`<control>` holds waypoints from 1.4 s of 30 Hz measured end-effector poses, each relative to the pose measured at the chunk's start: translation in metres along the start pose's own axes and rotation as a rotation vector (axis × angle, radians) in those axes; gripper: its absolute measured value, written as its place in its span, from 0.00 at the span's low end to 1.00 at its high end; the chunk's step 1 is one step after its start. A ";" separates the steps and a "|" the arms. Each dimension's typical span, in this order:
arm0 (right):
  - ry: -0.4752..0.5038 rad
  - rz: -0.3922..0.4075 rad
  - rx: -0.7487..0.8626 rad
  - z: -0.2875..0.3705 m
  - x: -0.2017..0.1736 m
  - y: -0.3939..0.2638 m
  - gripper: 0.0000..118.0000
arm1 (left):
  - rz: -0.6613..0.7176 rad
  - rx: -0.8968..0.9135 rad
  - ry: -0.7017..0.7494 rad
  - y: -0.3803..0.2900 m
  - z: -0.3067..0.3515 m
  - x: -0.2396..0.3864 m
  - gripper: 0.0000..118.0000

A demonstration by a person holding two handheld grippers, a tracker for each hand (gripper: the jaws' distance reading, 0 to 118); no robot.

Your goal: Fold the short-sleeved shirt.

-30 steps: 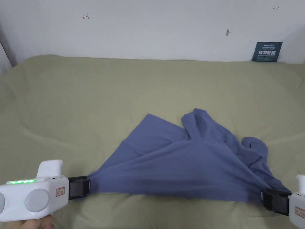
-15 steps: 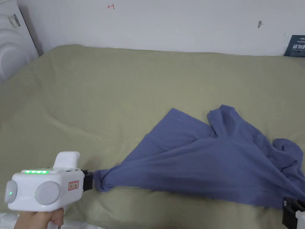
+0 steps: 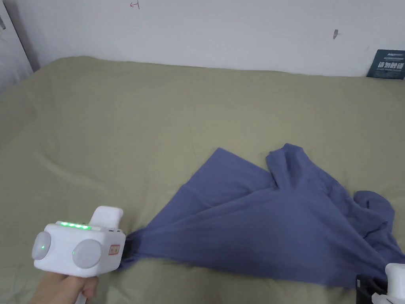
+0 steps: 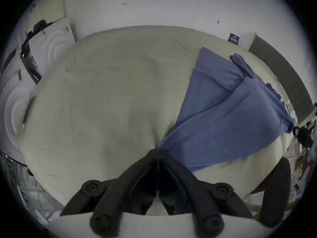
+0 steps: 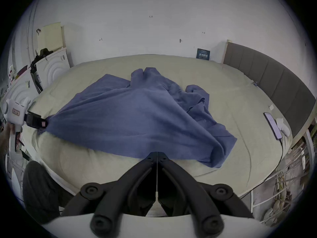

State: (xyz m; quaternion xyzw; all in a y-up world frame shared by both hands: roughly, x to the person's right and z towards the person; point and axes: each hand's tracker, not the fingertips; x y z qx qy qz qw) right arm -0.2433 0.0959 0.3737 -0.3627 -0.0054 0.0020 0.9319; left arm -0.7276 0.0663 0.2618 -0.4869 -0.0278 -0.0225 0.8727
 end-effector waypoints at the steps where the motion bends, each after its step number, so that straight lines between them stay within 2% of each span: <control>1: 0.001 -0.003 0.001 -0.005 0.002 0.004 0.01 | 0.004 -0.006 -0.007 -0.002 0.013 0.007 0.00; 6: 0.009 0.016 0.008 -0.035 0.016 0.044 0.01 | 0.060 0.009 -0.002 -0.005 0.028 0.019 0.00; 9: 0.013 0.057 -0.001 -0.066 0.029 0.081 0.01 | 0.078 -0.001 -0.021 -0.004 0.027 0.015 0.00; 14: 0.021 0.057 -0.058 -0.151 0.062 0.149 0.01 | 0.105 0.008 -0.027 -0.004 0.026 0.014 0.00; 22: 0.013 0.179 -0.190 -0.246 0.074 0.201 0.03 | 0.153 0.014 -0.038 -0.005 0.019 0.010 0.00; 23: -0.001 0.203 -0.207 -0.253 0.073 0.203 0.15 | 0.154 0.012 -0.038 -0.004 0.018 0.009 0.00; 24: -0.001 0.222 -0.225 -0.258 0.074 0.204 0.54 | 0.157 0.013 -0.039 -0.003 0.018 0.008 0.00; 25: 0.013 0.240 -0.255 -0.265 0.075 0.204 0.83 | 0.167 0.015 -0.038 -0.005 0.016 0.009 0.00; 26: 0.022 0.250 -0.303 -0.268 0.072 0.202 0.98 | 0.168 0.013 -0.038 -0.004 0.015 0.008 0.00; 28: 0.047 0.259 -0.321 -0.275 0.073 0.197 0.95 | 0.169 0.013 -0.036 -0.004 0.014 0.007 0.00; 29: 0.029 0.271 -0.348 -0.282 0.072 0.194 0.96 | 0.169 0.012 -0.036 -0.005 0.013 0.007 0.00; 31: 0.027 0.249 -0.329 -0.287 0.074 0.194 0.96 | 0.168 0.009 -0.036 -0.003 0.011 0.005 0.00; 32: 0.029 0.235 -0.341 -0.286 0.073 0.195 0.91 | 0.167 0.006 -0.036 -0.002 0.010 0.004 0.00; 33: 0.046 0.224 -0.346 -0.282 0.072 0.197 0.72 | 0.165 0.005 -0.034 -0.004 0.010 0.006 0.00; 34: 0.070 0.207 -0.328 -0.262 0.065 0.203 0.47 | 0.159 0.002 -0.033 -0.003 0.010 0.005 0.00; 35: 0.068 0.224 -0.294 -0.251 0.060 0.206 0.09 | 0.157 0.000 -0.033 -0.001 0.011 0.004 0.00; 36: 0.059 0.266 -0.253 -0.241 0.055 0.208 0.03 | 0.153 -0.001 -0.034 0.000 0.012 0.003 0.00; 37: 0.061 0.301 -0.238 -0.230 0.051 0.208 0.03 | 0.146 -0.003 -0.034 0.000 0.013 0.004 0.00; 38: 0.037 0.300 -0.214 -0.232 0.054 0.208 0.03 | 0.142 -0.002 -0.030 0.002 0.015 0.004 0.00; 42: 0.038 0.277 -0.107 -0.172 0.057 0.225 0.03 | 0.132 0.039 -0.049 0.009 0.042 0.011 0.00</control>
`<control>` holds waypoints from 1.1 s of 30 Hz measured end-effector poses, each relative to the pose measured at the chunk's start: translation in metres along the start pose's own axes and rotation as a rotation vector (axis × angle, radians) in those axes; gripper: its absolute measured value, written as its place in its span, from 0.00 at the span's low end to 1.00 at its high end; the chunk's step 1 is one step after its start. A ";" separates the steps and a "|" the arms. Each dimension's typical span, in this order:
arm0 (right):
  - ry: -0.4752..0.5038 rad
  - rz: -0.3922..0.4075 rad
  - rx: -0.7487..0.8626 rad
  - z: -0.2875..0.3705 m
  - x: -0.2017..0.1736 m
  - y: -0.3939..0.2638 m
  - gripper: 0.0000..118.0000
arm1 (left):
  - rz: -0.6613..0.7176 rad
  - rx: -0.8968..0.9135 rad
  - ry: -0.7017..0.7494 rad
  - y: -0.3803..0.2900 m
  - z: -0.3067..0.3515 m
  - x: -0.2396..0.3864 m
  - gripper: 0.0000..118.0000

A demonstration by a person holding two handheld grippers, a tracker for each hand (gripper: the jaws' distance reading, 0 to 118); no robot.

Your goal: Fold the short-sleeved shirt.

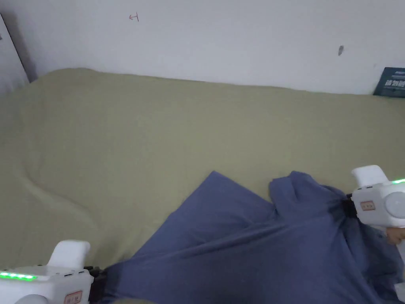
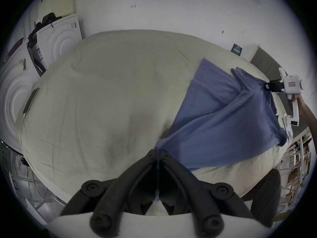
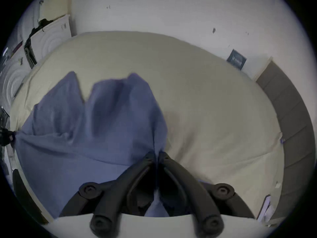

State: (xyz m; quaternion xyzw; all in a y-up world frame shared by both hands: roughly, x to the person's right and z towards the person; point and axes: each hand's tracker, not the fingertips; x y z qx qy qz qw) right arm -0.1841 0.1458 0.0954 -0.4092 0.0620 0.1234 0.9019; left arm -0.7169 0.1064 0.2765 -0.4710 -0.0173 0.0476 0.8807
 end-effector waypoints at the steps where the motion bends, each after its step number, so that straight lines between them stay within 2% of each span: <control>1: 0.004 -0.009 0.024 0.018 0.002 0.003 0.03 | -0.005 0.020 0.000 0.004 0.008 0.003 0.00; 10: -0.108 -0.037 0.303 0.200 0.022 0.022 0.03 | -0.109 0.273 0.030 0.081 0.094 0.055 0.00; 18: -0.245 -0.162 0.516 0.312 0.057 0.045 0.03 | -0.125 0.437 0.051 0.189 0.172 0.091 0.00; 22: -0.261 -0.213 0.557 0.335 0.072 0.058 0.03 | -0.125 0.491 0.074 0.234 0.191 0.103 0.00; 25: -0.258 -0.216 0.562 0.334 0.080 0.075 0.03 | -0.125 0.501 0.100 0.262 0.200 0.110 0.00; 27: -0.209 -0.257 0.590 0.334 0.087 0.088 0.03 | -0.105 0.517 0.113 0.278 0.202 0.114 0.00; 33: -0.256 -0.218 0.577 0.320 0.102 0.149 0.03 | -0.117 0.544 0.165 0.334 0.208 0.122 0.00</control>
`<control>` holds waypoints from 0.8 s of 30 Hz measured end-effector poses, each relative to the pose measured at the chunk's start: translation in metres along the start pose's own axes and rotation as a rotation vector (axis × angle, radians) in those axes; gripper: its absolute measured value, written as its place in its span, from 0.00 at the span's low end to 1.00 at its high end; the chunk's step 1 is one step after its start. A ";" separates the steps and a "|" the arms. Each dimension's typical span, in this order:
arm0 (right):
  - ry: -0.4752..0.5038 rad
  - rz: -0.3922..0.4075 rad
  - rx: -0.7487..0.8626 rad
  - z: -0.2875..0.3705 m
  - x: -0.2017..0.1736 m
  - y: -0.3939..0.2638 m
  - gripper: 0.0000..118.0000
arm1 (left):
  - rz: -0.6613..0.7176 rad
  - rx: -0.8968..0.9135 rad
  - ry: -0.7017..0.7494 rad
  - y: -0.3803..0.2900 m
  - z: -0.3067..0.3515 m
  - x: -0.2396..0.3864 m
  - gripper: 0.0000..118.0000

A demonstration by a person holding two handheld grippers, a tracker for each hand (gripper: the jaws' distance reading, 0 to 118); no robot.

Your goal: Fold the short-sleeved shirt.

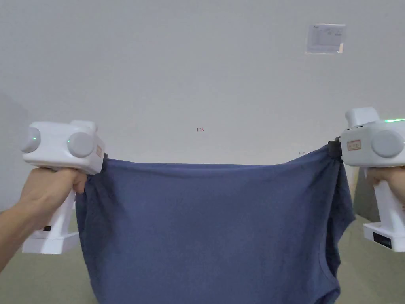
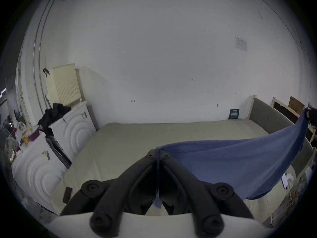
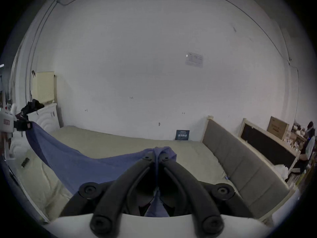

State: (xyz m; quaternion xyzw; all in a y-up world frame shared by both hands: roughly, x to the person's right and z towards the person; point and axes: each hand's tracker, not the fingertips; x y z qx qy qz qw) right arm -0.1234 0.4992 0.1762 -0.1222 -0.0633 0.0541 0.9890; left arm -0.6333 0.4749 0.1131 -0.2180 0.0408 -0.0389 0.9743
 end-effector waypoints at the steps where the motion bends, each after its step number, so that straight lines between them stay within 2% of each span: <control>1: 0.001 0.000 0.000 -0.011 -0.001 0.008 0.03 | -0.012 0.003 0.008 0.009 -0.005 0.001 0.00; 10: -0.032 0.005 0.017 -0.112 -0.013 0.063 0.03 | -0.042 0.031 0.089 0.086 -0.065 0.012 0.00; 14: -0.039 -0.024 0.021 -0.149 -0.020 0.081 0.03 | -0.051 0.045 0.121 0.111 -0.095 0.017 0.00; 21: -0.065 -0.024 0.028 -0.204 -0.031 0.091 0.03 | -0.078 0.051 0.156 0.124 -0.153 0.027 0.00; 24: -0.081 0.017 0.011 -0.224 -0.039 0.086 0.03 | -0.093 0.040 0.164 0.118 -0.181 0.034 0.00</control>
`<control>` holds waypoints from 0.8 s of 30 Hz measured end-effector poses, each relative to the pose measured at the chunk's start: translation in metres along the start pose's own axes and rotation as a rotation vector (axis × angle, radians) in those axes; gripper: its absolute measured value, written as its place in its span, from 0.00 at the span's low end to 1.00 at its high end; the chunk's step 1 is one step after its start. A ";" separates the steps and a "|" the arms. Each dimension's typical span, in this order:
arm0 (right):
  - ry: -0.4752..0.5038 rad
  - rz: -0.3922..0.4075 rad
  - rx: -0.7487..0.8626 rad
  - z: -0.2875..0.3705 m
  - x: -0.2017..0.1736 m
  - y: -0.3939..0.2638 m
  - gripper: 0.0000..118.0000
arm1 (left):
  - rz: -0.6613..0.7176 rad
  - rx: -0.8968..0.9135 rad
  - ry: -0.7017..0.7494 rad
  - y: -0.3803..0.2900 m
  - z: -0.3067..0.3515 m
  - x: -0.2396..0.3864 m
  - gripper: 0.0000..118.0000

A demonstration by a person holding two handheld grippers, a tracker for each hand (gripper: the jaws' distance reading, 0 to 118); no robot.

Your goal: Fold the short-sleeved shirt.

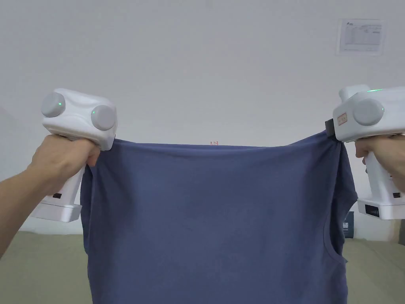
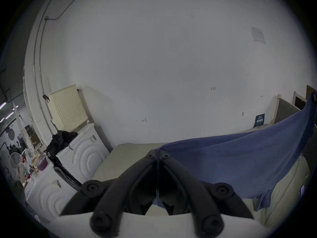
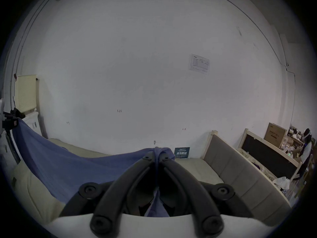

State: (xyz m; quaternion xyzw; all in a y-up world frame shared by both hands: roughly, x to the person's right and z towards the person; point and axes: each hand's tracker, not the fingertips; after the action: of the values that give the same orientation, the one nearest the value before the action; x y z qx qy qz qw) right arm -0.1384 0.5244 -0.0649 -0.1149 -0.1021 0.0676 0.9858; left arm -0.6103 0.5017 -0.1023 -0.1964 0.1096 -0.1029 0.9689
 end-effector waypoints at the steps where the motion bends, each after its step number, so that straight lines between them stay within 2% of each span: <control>1: -0.005 0.009 -0.007 -0.007 -0.003 -0.006 0.03 | 0.000 0.002 -0.004 -0.006 -0.008 0.004 0.00; 5: -0.023 -0.003 -0.056 -0.021 -0.009 -0.049 0.03 | 0.022 -0.042 -0.040 -0.042 -0.042 0.020 0.00; 13: 0.034 -0.013 -0.182 -0.012 -0.018 -0.181 0.03 | -0.009 -0.182 -0.099 -0.165 -0.066 0.047 0.00; 15: 0.043 0.012 -0.218 -0.006 -0.019 -0.217 0.03 | -0.047 -0.197 -0.095 -0.200 -0.059 0.050 0.00; 19: 0.078 -0.024 -0.269 0.030 -0.015 -0.279 0.03 | -0.062 -0.239 -0.119 -0.267 -0.024 0.045 0.00; 24: 0.134 -0.038 -0.318 0.108 -0.004 -0.340 0.03 | -0.074 -0.241 -0.151 -0.337 0.039 0.026 0.00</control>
State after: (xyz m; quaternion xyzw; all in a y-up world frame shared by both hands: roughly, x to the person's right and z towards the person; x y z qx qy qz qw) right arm -0.1281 0.2184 0.1190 -0.2717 -0.0476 0.0239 0.9609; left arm -0.6287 0.2055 0.0641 -0.3224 0.0407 -0.1094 0.9394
